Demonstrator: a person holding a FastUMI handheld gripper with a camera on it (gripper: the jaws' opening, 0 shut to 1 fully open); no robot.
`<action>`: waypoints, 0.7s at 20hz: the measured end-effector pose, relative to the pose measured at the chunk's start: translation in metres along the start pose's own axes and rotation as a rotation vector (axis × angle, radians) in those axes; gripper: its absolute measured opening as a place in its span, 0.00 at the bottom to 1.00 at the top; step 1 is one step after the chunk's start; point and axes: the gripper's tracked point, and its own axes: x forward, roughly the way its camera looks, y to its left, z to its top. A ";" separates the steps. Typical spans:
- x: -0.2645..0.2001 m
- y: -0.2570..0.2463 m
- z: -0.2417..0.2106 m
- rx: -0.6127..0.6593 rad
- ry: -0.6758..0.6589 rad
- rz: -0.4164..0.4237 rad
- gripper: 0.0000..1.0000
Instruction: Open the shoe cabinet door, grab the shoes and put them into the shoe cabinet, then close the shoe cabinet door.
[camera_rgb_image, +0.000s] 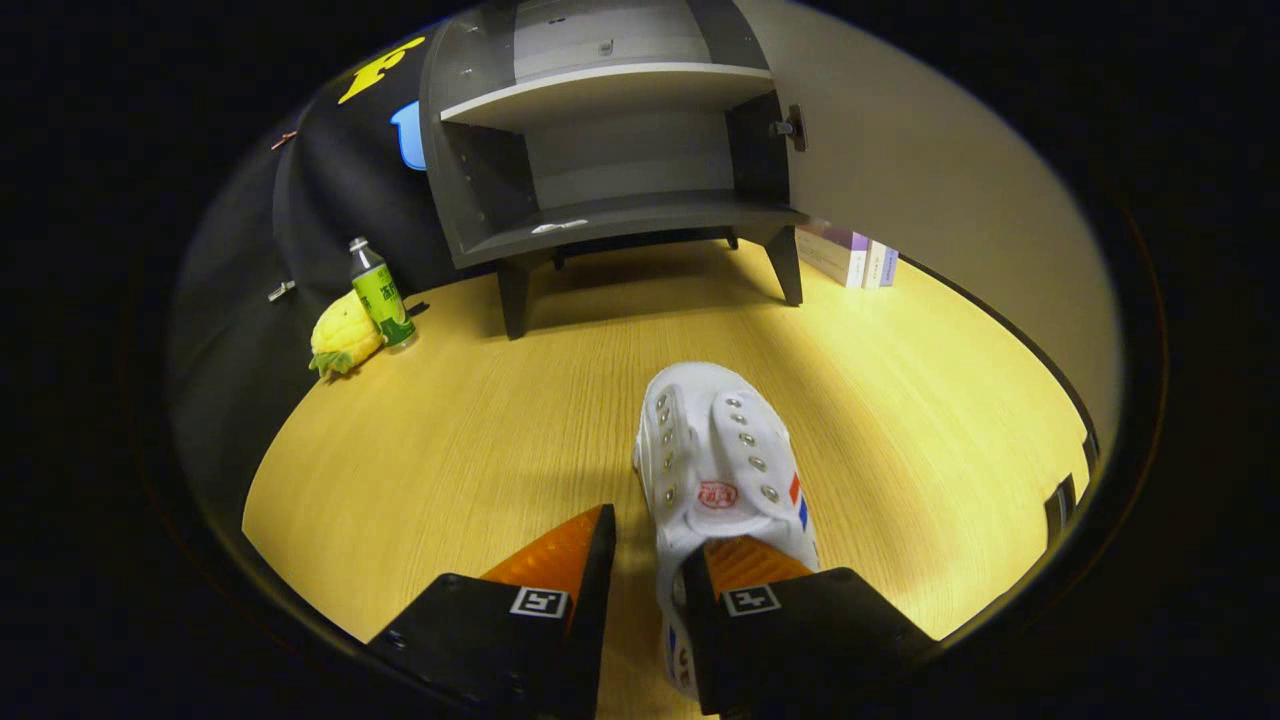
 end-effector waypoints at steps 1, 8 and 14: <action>0.006 -0.001 0.003 0.001 -0.023 -0.013 0.41; 0.019 -0.004 0.012 -0.004 -0.057 -0.026 0.08; -0.029 0.007 0.073 -0.018 -0.086 0.019 0.05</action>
